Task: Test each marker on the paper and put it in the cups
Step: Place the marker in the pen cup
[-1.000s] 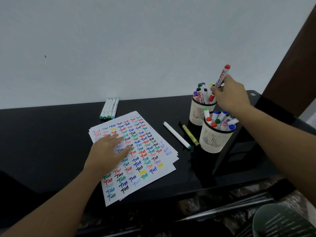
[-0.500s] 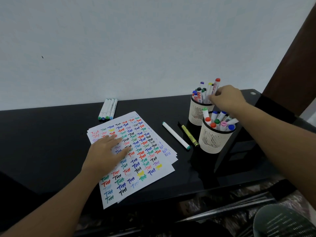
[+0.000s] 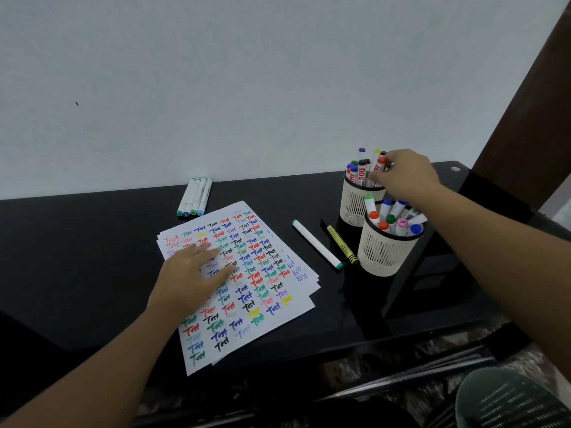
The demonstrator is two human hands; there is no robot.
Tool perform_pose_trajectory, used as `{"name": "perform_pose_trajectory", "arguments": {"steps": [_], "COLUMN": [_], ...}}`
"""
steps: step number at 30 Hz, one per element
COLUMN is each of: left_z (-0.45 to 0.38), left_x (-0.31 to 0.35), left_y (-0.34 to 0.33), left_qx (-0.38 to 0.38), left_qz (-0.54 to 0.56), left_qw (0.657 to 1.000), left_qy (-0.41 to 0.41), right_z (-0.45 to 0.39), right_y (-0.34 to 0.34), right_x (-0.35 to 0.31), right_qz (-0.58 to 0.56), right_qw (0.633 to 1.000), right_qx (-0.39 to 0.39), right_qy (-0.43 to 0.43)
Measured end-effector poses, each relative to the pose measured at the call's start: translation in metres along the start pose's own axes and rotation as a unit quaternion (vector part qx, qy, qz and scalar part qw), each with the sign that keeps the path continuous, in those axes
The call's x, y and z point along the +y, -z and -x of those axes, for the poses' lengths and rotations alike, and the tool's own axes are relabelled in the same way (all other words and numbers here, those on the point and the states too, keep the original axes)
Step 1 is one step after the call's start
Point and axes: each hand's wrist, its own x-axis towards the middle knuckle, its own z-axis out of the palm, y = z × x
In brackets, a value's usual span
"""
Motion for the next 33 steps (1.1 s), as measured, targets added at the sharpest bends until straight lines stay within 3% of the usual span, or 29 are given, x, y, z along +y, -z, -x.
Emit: {"name": "perform_pose_trajectory", "arguments": {"steps": [4, 8, 14, 17, 22, 27, 29, 33], "left_z": [0.0, 0.0, 0.0, -0.002, -0.015, -0.021, -0.018, -0.011], "left_x": [0.001, 0.0, 0.0, -0.001, -0.008, -0.028, -0.043, -0.058], "left_y": [0.001, 0.001, 0.006, 0.011, 0.025, 0.032, 0.029, 0.021], "left_qx": [-0.001, -0.003, -0.014, -0.027, -0.081, 0.004, 0.002, 0.021], "left_qz": [0.005, 0.014, 0.08, 0.115, 0.168, 0.025, -0.028, -0.007], "left_qw": [1.0, 1.0, 0.996, 0.992, 0.979, 0.998, 0.996, 0.996], "left_qy": [0.005, 0.004, 0.033, 0.048, 0.087, 0.06, 0.082, 0.084], "right_z": [-0.001, 0.011, 0.034, 0.043, 0.06, 0.073, 0.076, 0.073], "right_y": [0.001, 0.0, 0.0, -0.009, -0.038, -0.095, -0.12, -0.159], "right_x": [-0.002, -0.006, -0.038, -0.066, -0.11, -0.14, -0.145, -0.151], "right_qz": [0.012, -0.005, -0.016, -0.022, 0.017, 0.03, 0.031, 0.048], "right_qw": [0.999, 1.0, 0.994, 0.988, 0.965, 0.943, 0.938, 0.934], "right_qx": [-0.047, -0.008, 0.056, 0.015, -0.128, -0.227, -0.248, -0.24], "right_qy": [-0.025, -0.025, 0.089, 0.15, 0.227, 0.242, 0.241, 0.259]}}
